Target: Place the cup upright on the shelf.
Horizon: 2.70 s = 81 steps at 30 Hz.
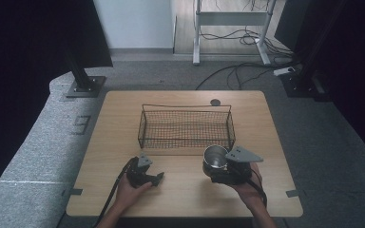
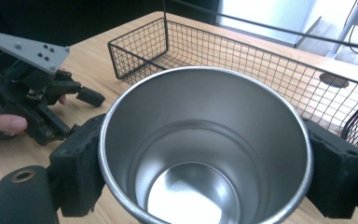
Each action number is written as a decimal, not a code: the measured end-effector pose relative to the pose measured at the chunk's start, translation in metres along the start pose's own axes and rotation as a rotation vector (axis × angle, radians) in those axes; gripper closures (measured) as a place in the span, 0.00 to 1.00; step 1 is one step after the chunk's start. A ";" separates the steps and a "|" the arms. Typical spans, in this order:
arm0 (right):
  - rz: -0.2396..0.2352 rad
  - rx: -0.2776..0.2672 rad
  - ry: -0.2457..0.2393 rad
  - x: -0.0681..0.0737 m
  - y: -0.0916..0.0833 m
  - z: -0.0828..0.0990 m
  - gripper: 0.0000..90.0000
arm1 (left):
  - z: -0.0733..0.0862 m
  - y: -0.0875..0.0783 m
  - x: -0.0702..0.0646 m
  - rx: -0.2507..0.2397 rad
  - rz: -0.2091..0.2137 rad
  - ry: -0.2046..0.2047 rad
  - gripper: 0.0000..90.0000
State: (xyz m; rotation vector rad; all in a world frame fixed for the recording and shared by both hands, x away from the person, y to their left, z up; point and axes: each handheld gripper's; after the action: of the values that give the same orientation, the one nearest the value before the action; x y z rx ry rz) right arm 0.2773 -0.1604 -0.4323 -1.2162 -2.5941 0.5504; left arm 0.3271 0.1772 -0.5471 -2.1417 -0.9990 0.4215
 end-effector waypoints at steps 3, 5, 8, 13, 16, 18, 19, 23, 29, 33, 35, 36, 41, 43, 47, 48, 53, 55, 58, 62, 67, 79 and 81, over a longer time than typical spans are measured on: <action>0.001 -0.004 0.003 -0.001 0.000 -0.003 0.15 | 0.000 0.000 0.000 0.000 0.000 -0.001 0.16; 0.002 -0.009 0.003 -0.002 0.000 -0.005 0.15 | 0.000 0.000 0.000 0.001 0.000 0.001 0.16; 0.005 -0.011 0.002 -0.004 0.001 -0.010 0.15 | 0.000 0.000 0.000 0.000 0.000 0.001 0.16; 0.011 -0.016 0.004 -0.007 0.004 -0.017 0.15 | 0.000 0.000 0.000 0.000 0.000 0.001 0.16; 0.013 -0.020 0.004 -0.008 0.005 -0.020 0.15 | 0.000 0.000 0.000 0.000 0.000 0.001 0.16; 0.015 -0.023 0.006 -0.010 0.007 -0.022 0.16 | 0.000 0.000 0.000 0.000 0.000 0.001 0.16; 0.016 -0.024 0.009 -0.010 0.007 -0.023 0.15 | 0.000 0.000 0.000 0.000 0.000 0.001 0.16; 0.015 -0.025 0.012 -0.013 0.010 -0.026 0.15 | 0.000 0.000 0.000 0.000 0.000 0.000 0.16; 0.018 -0.031 0.015 -0.016 0.014 -0.030 0.15 | 0.000 0.000 0.000 0.001 0.000 0.000 0.16; 0.022 -0.043 0.019 -0.019 0.017 -0.035 0.15 | 0.000 0.000 0.000 0.000 0.000 0.000 0.16; 0.020 -0.048 0.022 -0.020 0.018 -0.037 0.15 | 0.000 0.000 0.000 0.000 0.000 0.000 0.16; 0.020 -0.050 0.022 -0.021 0.018 -0.039 0.15 | 0.000 0.000 0.000 0.000 0.000 0.000 0.16; 0.022 -0.054 0.014 -0.022 0.020 -0.045 0.15 | 0.000 0.000 0.000 0.000 0.001 -0.001 0.16; 0.025 -0.063 0.016 -0.024 0.021 -0.049 0.15 | 0.000 0.000 0.000 0.000 0.001 -0.001 0.16; 0.031 -0.072 0.023 -0.027 0.022 -0.052 0.16 | 0.000 0.000 0.000 0.000 0.001 -0.001 0.16; 0.033 -0.072 0.026 -0.028 0.022 -0.054 0.16 | 0.000 0.000 0.000 0.000 0.001 -0.001 0.16; 0.038 -0.070 0.026 -0.030 0.024 -0.060 0.15 | 0.000 0.000 0.000 0.000 0.001 -0.001 0.16; 0.039 -0.072 0.026 -0.031 0.026 -0.062 0.16 | 0.000 0.000 0.000 0.000 0.001 -0.001 0.16; 0.039 -0.070 0.032 -0.033 0.030 -0.064 0.15 | 0.000 0.000 0.000 0.000 0.001 -0.001 0.16; 0.026 -0.070 0.043 -0.035 0.034 -0.067 0.16 | 0.000 0.000 0.000 0.000 0.000 0.000 0.16; 0.032 -0.071 0.047 -0.036 0.038 -0.071 0.15 | 0.000 0.000 0.000 0.000 0.000 0.000 0.16; 0.049 -0.055 0.062 -0.045 0.051 -0.080 0.16 | 0.000 0.000 0.000 0.001 0.001 -0.001 0.16; 0.056 -0.052 0.068 -0.048 0.053 -0.081 0.16 | 0.000 0.000 0.000 0.000 0.001 -0.001 0.16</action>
State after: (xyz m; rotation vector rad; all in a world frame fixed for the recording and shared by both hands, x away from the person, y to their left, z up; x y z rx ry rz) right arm 0.3729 -0.1465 -0.3837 -1.3034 -2.5394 0.4470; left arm 0.3271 0.1772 -0.5471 -2.1416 -0.9987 0.4228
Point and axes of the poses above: each handheld gripper's, and its own axes: y roughly forward along the jaws, z roughly out of its underside, x roughly to its left, and after that the axes turned 1 degree about -z, right-handed
